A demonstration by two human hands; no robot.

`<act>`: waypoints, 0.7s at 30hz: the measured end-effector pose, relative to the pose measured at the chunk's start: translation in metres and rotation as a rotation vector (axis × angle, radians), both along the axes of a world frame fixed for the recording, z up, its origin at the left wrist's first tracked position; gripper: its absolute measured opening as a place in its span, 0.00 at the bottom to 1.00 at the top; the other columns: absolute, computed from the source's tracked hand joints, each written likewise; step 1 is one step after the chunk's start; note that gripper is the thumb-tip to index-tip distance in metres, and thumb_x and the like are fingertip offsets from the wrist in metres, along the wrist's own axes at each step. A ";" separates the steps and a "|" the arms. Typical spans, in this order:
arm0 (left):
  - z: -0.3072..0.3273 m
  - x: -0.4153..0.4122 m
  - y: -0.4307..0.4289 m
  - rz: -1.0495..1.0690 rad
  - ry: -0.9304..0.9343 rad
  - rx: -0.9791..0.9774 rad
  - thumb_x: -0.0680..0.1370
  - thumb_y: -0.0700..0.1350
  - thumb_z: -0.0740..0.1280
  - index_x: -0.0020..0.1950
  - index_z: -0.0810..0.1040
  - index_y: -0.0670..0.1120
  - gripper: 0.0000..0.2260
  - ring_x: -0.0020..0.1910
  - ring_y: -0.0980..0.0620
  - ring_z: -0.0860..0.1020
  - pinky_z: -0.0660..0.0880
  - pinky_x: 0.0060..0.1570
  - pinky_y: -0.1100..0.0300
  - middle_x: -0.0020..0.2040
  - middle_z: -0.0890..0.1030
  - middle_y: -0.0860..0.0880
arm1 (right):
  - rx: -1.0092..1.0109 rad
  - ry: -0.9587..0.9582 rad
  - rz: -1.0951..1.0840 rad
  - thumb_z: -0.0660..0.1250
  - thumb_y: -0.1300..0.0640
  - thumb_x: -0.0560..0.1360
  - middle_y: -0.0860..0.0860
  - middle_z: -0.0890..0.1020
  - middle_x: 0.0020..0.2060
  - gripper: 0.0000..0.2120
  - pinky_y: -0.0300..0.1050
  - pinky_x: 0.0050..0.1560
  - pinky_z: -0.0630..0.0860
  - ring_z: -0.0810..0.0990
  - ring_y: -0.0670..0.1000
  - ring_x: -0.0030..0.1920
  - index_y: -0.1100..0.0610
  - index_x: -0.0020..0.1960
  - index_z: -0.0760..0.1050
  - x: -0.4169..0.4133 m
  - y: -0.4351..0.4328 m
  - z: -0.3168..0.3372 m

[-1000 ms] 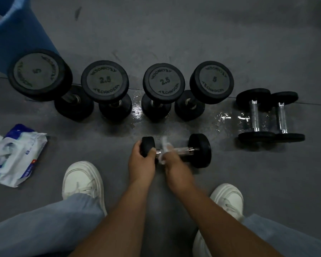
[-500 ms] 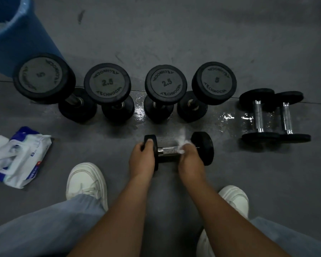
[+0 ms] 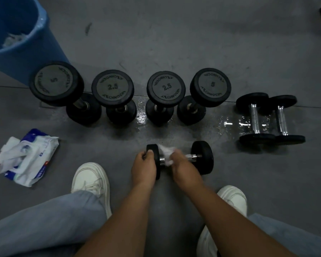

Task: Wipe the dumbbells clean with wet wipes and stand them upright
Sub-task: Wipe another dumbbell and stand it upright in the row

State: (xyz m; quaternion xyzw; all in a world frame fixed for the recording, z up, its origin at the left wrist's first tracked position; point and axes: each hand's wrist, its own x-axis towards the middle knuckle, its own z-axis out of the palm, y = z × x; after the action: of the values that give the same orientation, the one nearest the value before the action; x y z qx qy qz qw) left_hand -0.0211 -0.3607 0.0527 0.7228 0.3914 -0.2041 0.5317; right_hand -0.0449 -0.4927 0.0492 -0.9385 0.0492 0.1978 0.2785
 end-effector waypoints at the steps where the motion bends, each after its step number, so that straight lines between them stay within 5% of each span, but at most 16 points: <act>1: 0.000 -0.003 0.001 -0.005 0.000 -0.002 0.80 0.52 0.62 0.57 0.79 0.45 0.14 0.50 0.44 0.78 0.72 0.47 0.55 0.52 0.81 0.44 | -0.066 0.002 -0.067 0.57 0.46 0.79 0.49 0.79 0.50 0.07 0.40 0.44 0.68 0.79 0.50 0.51 0.39 0.55 0.70 -0.004 -0.004 -0.001; 3: 0.002 -0.011 0.000 -0.019 -0.004 0.000 0.81 0.50 0.61 0.57 0.79 0.44 0.13 0.48 0.45 0.76 0.69 0.44 0.57 0.52 0.81 0.43 | -0.138 0.052 -0.104 0.58 0.41 0.76 0.51 0.81 0.50 0.08 0.46 0.53 0.72 0.78 0.48 0.49 0.38 0.54 0.72 -0.015 -0.006 -0.006; 6: 0.005 -0.019 0.001 -0.060 0.002 0.009 0.81 0.50 0.61 0.54 0.79 0.44 0.12 0.49 0.43 0.78 0.73 0.48 0.54 0.51 0.81 0.43 | 0.108 0.095 0.094 0.61 0.44 0.77 0.49 0.74 0.67 0.12 0.52 0.69 0.66 0.70 0.48 0.67 0.44 0.58 0.74 -0.029 0.013 0.002; 9: 0.005 -0.027 0.004 -0.103 0.019 0.005 0.81 0.49 0.60 0.52 0.78 0.46 0.10 0.48 0.44 0.77 0.70 0.46 0.55 0.50 0.81 0.43 | 0.021 0.169 -0.133 0.63 0.40 0.72 0.50 0.82 0.55 0.15 0.49 0.62 0.72 0.79 0.49 0.56 0.42 0.55 0.79 -0.031 -0.004 -0.003; 13: 0.011 -0.037 0.008 -0.094 0.065 -0.017 0.82 0.50 0.60 0.54 0.78 0.45 0.11 0.48 0.45 0.76 0.69 0.46 0.57 0.51 0.80 0.44 | -0.003 0.268 -0.177 0.63 0.50 0.77 0.49 0.75 0.52 0.12 0.44 0.52 0.70 0.78 0.54 0.52 0.50 0.59 0.75 -0.039 -0.001 0.000; 17: 0.015 -0.046 0.014 -0.062 0.135 -0.051 0.81 0.51 0.59 0.52 0.78 0.45 0.12 0.48 0.44 0.76 0.71 0.47 0.55 0.50 0.79 0.42 | 0.070 0.285 -0.175 0.62 0.52 0.76 0.55 0.78 0.57 0.12 0.47 0.62 0.70 0.77 0.54 0.56 0.50 0.59 0.76 -0.037 0.002 0.007; 19: 0.011 -0.052 0.015 -0.038 0.126 -0.070 0.78 0.50 0.59 0.46 0.80 0.43 0.13 0.44 0.44 0.76 0.72 0.45 0.52 0.48 0.81 0.40 | 0.091 0.286 -0.417 0.62 0.46 0.74 0.57 0.79 0.52 0.13 0.51 0.62 0.69 0.77 0.56 0.54 0.52 0.52 0.76 -0.044 -0.006 0.000; 21: 0.005 -0.059 0.015 -0.009 0.150 -0.069 0.73 0.52 0.59 0.41 0.80 0.44 0.14 0.42 0.43 0.77 0.75 0.46 0.51 0.44 0.81 0.40 | 0.127 0.267 -0.343 0.62 0.49 0.77 0.56 0.78 0.43 0.09 0.47 0.59 0.70 0.78 0.53 0.46 0.53 0.47 0.76 -0.054 0.005 0.004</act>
State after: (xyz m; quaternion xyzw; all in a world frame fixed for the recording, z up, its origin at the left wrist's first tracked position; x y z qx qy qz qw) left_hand -0.0797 -0.3454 0.0579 0.6884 0.4196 -0.2737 0.5245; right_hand -0.0994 -0.4873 0.0536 -0.8625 0.2316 0.2726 0.3578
